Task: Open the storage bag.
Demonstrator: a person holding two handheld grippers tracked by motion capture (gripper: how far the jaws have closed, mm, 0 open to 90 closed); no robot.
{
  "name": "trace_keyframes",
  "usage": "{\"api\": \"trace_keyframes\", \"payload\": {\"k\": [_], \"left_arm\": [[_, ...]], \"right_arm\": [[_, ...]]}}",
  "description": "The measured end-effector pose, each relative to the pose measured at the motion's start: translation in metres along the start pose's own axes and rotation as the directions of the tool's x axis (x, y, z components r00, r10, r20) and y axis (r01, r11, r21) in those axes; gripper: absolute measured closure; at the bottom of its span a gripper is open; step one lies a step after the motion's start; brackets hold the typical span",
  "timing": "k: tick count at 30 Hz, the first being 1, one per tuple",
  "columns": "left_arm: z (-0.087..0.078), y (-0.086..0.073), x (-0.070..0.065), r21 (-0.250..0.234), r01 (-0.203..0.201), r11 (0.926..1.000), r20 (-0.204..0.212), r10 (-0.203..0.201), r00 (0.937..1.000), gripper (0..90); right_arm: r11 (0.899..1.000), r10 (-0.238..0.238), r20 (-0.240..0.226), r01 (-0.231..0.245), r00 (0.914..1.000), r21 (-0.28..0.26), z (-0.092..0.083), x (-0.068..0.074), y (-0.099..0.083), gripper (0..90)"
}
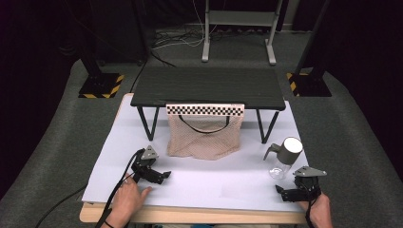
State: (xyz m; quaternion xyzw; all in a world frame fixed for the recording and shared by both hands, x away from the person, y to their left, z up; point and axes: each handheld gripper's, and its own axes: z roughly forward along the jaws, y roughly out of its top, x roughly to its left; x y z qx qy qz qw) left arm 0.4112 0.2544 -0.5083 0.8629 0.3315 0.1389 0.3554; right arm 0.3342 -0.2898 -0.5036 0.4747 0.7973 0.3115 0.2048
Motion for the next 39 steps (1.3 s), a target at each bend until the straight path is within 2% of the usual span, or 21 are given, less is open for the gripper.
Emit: {"api": "trace_keyframes", "payload": {"k": [4,14,20,23,25,27,29,31,34,36,39], "left_arm": [[-0.001,-0.001,0.002,-0.01,0.016,0.9998,0.016,-0.016,0.9997,0.3],[0.0,0.0,0.0,0.0,0.007,1.0,-0.002,-0.007,1.0,0.3],[0.0,0.001,0.0,0.002,0.021,0.9998,-0.007,-0.021,0.9997,0.7],[-0.001,0.003,-0.002,0.003,0.028,0.9996,0.022,-0.028,0.9994,1.0],[-0.002,0.004,-0.002,0.004,0.023,0.9997,0.027,-0.023,0.9994,1.3],[-0.005,0.007,-0.005,0.002,-0.007,1.0,0.019,0.007,0.9998,0.5],[-0.006,0.008,-0.005,0.0,-0.01,0.9999,0.019,0.01,0.9998,0.1],[-0.009,0.01,-0.007,-0.011,-0.015,0.9998,0.025,0.015,0.9996,0.3],[-0.014,0.016,-0.011,-0.024,-0.051,0.9984,0.032,0.052,0.9981,1.8],[-0.019,0.02,-0.014,-0.053,-0.074,0.9959,0.042,0.076,0.9962,4.0],[-0.023,0.026,-0.015,-0.055,-0.08,0.9953,0.054,0.083,0.9951,2.4]], "right_arm": [[1.0,-0.005,0.004,0.005,1.0,-0.004,0.0,0.0,0.0,0.0],[1.0,-0.003,0.002,0.003,1.0,-0.001,0.0,0.0,0.0,0.0],[1.0,-0.006,0.003,0.006,1.0,0.0,0.0,0.0,0.0,0.0],[1.0,-0.006,0.002,0.006,1.0,0.001,0.0,0.0,0.0,0.0],[1.0,-0.006,0.002,0.006,1.0,0.001,0.0,0.0,0.0,0.0],[1.0,-0.005,0.0,0.005,1.0,0.002,0.0,0.0,0.0,0.0],[1.0,-0.005,0.0,0.005,1.0,0.002,0.0,0.0,0.0,0.0],[1.0,-0.003,-0.003,0.003,1.0,0.003,0.0,0.0,0.001,0.0],[1.0,-0.002,-0.005,0.002,1.0,0.004,0.0,0.0,0.001,0.0],[1.0,-0.001,-0.005,0.001,1.0,0.003,0.0,0.0,0.0,0.0],[1.0,-0.002,-0.005,0.002,1.0,0.003,0.0,-0.001,0.0,0.0]]}}
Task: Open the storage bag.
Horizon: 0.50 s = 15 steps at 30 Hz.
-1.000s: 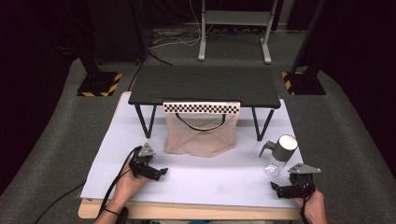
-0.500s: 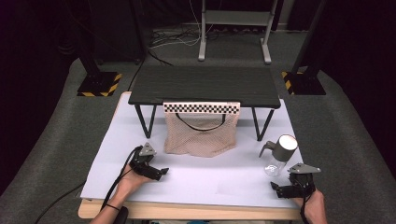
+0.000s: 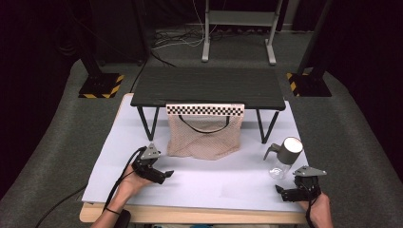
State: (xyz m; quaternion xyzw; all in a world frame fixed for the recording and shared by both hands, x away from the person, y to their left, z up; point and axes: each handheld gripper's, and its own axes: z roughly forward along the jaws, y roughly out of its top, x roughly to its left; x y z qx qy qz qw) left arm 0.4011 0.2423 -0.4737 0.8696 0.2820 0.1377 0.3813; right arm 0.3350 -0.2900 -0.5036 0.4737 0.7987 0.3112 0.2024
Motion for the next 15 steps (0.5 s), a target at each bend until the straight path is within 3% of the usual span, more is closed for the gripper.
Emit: {"api": "trace_keyframes", "payload": {"k": [10,15], "left_arm": [[-0.008,0.014,-0.006,-0.017,-0.045,0.9988,0.0,0.045,0.999,0.2],[-0.013,0.021,-0.006,-0.039,-0.048,0.9981,0.005,0.048,0.9988,0.1]], "right_arm": [[1.0,-0.002,0.002,0.002,1.0,-0.002,0.0,0.0,0.0,0.0],[1.0,-0.001,0.001,0.001,1.0,-0.002,0.0,0.0,0.0,0.0]]}}
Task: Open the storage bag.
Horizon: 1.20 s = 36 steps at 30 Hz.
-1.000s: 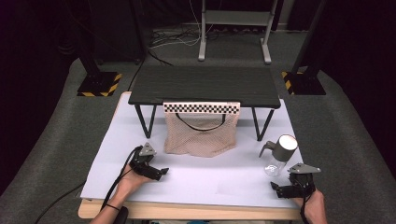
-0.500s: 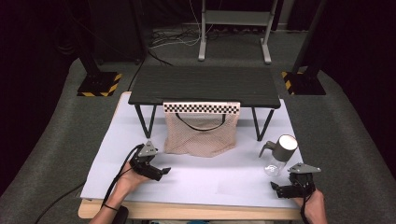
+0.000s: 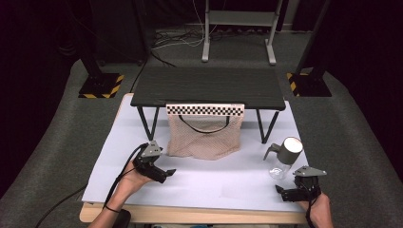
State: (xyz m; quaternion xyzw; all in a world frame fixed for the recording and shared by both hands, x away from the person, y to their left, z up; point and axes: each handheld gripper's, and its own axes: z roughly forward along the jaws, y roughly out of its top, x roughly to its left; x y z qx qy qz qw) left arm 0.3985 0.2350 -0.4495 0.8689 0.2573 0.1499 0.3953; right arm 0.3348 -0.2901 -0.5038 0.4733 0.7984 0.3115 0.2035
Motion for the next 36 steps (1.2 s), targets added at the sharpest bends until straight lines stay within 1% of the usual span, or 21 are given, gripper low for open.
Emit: {"api": "trace_keyframes", "payload": {"k": [2,5,10,11,14,16,19,20,22,24,25,27,29,31,32,33,34,35,36], "left_arm": [[-0.002,0.003,0.0,-0.009,-0.003,1.0,0.001,0.003,1.0,0.0],[-0.006,0.009,-0.001,-0.022,-0.019,0.9996,0.004,0.019,0.9998,0.0],[-0.008,0.018,-0.002,-0.016,-0.042,0.999,0.013,0.042,0.999,0.0],[-0.008,0.02,-0.003,-0.018,-0.057,0.9982,0.002,0.057,0.9984,0.0],[-0.008,0.023,-0.004,-0.014,-0.066,0.9977,-0.001,0.066,0.9978,0.0],[-0.008,0.028,-0.005,-0.011,-0.077,0.997,-0.004,0.077,0.997,0.0],[-0.007,0.031,-0.006,-0.015,-0.085,0.9963,-0.007,0.084,0.9964,0.4],[-0.006,0.035,-0.007,-0.009,-0.093,0.9957,0.005,0.093,0.9957,0.6],[-0.006,0.036,-0.007,-0.005,-0.099,0.9951,0.006,0.099,0.9951,0.8],[-0.005,0.042,-0.009,-0.003,-0.117,0.9932,0.017,0.117,0.993,0.8],[-0.005,0.042,-0.009,-0.003,-0.117,0.9932,0.017,0.117,0.993,0.7],[-0.005,0.046,-0.009,-0.008,-0.132,0.9912,0.015,0.132,0.9911,0.7],[-0.004,0.05,-0.01,-0.008,-0.146,0.9893,0.006,0.146,0.9893,0.3],[-0.005,0.055,-0.011,-0.018,-0.173,0.9848,0.005,0.173,0.9849,0.4],[-0.004,0.058,-0.012,-0.027,-0.196,0.9803,0.001,0.196,0.9807,0.3],[-0.004,0.058,-0.012,-0.027,-0.196,0.9803,0.001,0.196,0.9807,0.1],[-0.004,0.06,-0.013,-0.024,-0.204,0.9787,0.004,0.204,0.9789,0.1],[-0.004,0.061,-0.013,-0.025,-0.206,0.9783,0.006,0.206,0.9785,0.1],[-0.003,0.063,-0.014,-0.029,-0.216,0.976,0.013,0.216,0.9762,0.1]], "right_arm": [[1.0,0.002,-0.003,-0.002,1.0,0.001,0.0,0.0,0.0,0.0],[1.0,0.001,-0.004,-0.001,1.0,-0.003,0.0,0.0,0.0,0.0],[1.0,0.0,-0.008,0.0,1.0,-0.003,0.0,-0.001,0.0,0.0],[1.0,0.0,-0.008,0.0,1.0,-0.004,0.0,-0.001,0.0,0.0],[1.0,0.0,-0.009,0.0,1.0,-0.004,0.0,-0.001,0.0,0.0],[1.0,0.0,-0.01,0.0,1.0,-0.003,0.0,-0.001,0.0,0.0],[1.0,-0.001,-0.009,0.001,1.0,-0.003,0.0,-0.001,0.0,0.0],[1.0,-0.001,-0.009,0.0,1.0,-0.003,0.0,-0.001,0.0,0.0],[1.0,-0.001,-0.009,0.001,1.0,-0.003,0.0,-0.001,0.0,0.0],[1.0,-0.002,-0.01,0.002,0.9999,-0.002,0.0,-0.001,0.0,0.0],[1.0,-0.002,-0.01,0.002,0.9999,-0.002,0.0,-0.001,0.0,0.0],[1.0,-0.002,-0.011,0.002,0.9999,-0.002,0.0,-0.001,0.0,0.0],[1.0,-0.002,-0.011,0.002,0.9999,-0.001,0.0,-0.001,0.0,0.0],[1.0,-0.002,-0.011,0.002,0.9999,-0.001,0.0,-0.001,0.0,0.0],[1.0,-0.002,-0.011,0.002,0.9999,-0.002,0.0,-0.001,0.0,0.0],[1.0,-0.002,-0.011,0.002,0.9999,-0.002,0.0,-0.001,0.0,0.0],[1.0,-0.003,-0.011,0.002,0.9999,-0.002,0.0,-0.001,0.0,0.0],[1.0,-0.003,-0.012,0.003,0.9999,-0.001,0.001,-0.001,0.0,0.0],[1.0,-0.003,-0.012,0.003,0.9999,-0.001,0.001,-0.001,0.0,0.0]]}}
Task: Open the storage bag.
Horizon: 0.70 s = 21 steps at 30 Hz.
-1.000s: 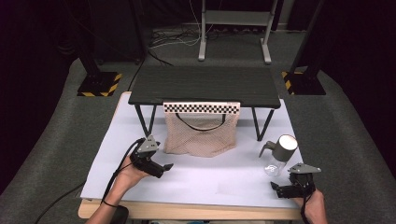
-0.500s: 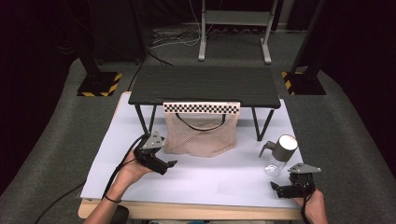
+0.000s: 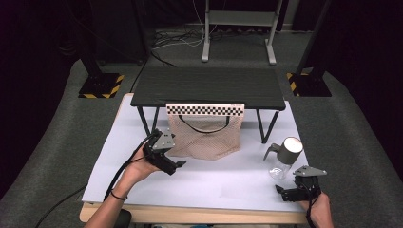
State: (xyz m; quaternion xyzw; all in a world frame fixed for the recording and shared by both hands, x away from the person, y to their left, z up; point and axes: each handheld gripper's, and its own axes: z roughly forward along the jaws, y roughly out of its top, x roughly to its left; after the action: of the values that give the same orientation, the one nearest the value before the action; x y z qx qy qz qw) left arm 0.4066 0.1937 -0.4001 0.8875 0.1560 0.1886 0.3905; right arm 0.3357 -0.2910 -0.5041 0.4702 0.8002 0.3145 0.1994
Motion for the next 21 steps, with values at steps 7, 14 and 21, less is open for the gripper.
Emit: {"api": "trace_keyframes", "payload": {"k": [7,14,21], "left_arm": [[0.002,0.007,0.001,0.005,-0.019,0.9998,0.005,0.019,0.9998,0.1],[0.003,0.016,0.002,0.005,-0.043,0.999,0.011,0.043,0.999,0.4],[0.005,0.024,0.004,-0.007,-0.065,0.9979,0.01,0.065,0.9979,0.3]], "right_arm": [[1.0,0.0,-0.001,0.0,1.0,0.0,0.0,0.0,0.0,0.0],[1.0,-0.001,-0.001,0.001,1.0,0.0,0.0,0.0,0.0,0.0],[1.0,-0.001,-0.002,0.001,1.0,-0.001,0.0,0.0,0.0,0.0]]}}
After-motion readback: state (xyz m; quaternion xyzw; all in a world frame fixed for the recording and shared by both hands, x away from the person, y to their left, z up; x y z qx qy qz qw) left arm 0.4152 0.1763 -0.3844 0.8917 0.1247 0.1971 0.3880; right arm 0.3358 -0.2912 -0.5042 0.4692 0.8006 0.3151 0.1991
